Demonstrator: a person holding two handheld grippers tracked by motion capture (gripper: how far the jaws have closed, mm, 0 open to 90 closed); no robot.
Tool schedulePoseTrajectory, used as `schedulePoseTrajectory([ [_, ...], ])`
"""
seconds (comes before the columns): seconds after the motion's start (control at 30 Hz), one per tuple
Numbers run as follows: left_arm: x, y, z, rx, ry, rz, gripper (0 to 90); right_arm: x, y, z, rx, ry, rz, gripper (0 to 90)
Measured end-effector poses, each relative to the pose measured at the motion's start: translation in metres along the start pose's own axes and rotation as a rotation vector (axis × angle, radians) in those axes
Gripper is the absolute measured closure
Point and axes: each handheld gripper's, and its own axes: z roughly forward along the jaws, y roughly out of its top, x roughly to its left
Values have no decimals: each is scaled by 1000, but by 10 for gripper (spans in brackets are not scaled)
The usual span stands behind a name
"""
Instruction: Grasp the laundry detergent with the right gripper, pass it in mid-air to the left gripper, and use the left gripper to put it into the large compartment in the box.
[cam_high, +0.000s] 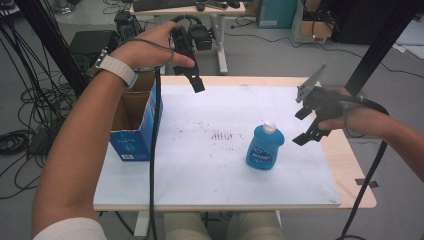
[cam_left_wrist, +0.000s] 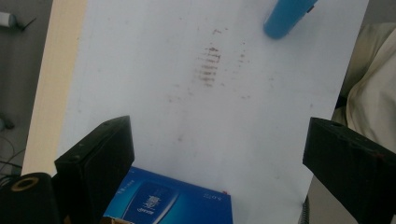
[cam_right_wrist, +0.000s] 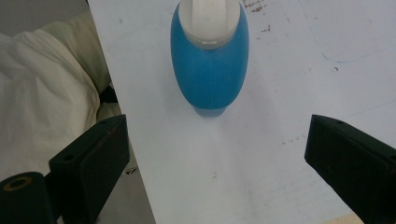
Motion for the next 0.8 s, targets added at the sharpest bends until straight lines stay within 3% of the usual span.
schedulePoseTrajectory([
  [0.63, -1, 1, 3, -11, 4, -1, 92, 2, -11, 9, -36, 1, 20, 65],
  [0.67, -1, 1, 3, -12, 5, -1, 92, -1, -11, 12, -64, -1, -32, 64],
  [0.77, -1, 1, 2, -5, 3, 0, 92, 0, -13, 15, -75, -1, -24, 63],
  [0.8, -1, 2, 2, 5, 4, 3, 92, 2, -14, 16, -95, 3, 17, 62],
])
